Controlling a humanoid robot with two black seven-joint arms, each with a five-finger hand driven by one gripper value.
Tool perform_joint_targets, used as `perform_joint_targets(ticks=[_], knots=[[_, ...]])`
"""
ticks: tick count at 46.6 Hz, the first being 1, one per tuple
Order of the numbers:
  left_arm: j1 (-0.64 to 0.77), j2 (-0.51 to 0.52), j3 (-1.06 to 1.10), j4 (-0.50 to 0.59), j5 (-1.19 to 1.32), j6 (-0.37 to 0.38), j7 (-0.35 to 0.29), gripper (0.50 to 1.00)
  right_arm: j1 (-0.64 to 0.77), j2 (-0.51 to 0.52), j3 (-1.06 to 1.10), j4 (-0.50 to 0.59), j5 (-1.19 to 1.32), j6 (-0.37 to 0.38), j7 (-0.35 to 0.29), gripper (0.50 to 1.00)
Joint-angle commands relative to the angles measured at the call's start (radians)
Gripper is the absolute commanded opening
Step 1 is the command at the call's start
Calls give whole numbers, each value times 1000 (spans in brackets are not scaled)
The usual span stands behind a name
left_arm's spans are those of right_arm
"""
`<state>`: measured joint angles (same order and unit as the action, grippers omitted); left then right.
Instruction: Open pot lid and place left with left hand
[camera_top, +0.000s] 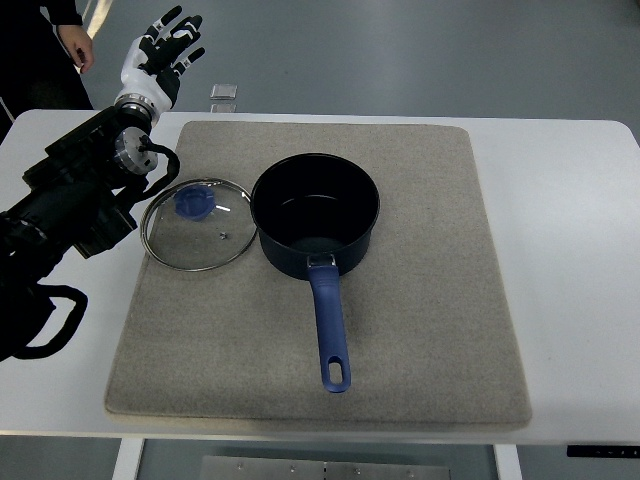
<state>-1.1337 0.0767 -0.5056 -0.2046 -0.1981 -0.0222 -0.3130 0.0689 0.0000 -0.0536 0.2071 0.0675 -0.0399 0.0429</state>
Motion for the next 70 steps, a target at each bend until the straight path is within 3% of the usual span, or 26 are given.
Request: perform_joint_targets(ticks=[1,6,12,35,40,43,44,65,70], knots=[[-8,0,1,7,-1,37,-1,789,0,0,1,0,0,0,0,915],[-38,0,-4,24,-3,117,-17,788,0,0,0,0,0,0,0,915],[-57,3,-10,24,-3,117,-46,795,0,0,1,0,0,0,0,915],[-121,9,44,27,3,139,-34,791,0,0,0,0,0,0,0,915],[-121,12,48,27,0,114,-34,825,0,0,0,0,0,0,0,915],[-121,12,48,27,0,116,-34,915,0,0,0,0,0,0,0,915],[-121,12,48,27,0,117,-34,923,0,0,0,0,0,0,0,915],[-115,9,58,16,5,128,-32,945,0,0,0,0,0,0,0,915],[-123,8,171,11,31,113,-29,945,0,0,0,0,0,0,0,915]])
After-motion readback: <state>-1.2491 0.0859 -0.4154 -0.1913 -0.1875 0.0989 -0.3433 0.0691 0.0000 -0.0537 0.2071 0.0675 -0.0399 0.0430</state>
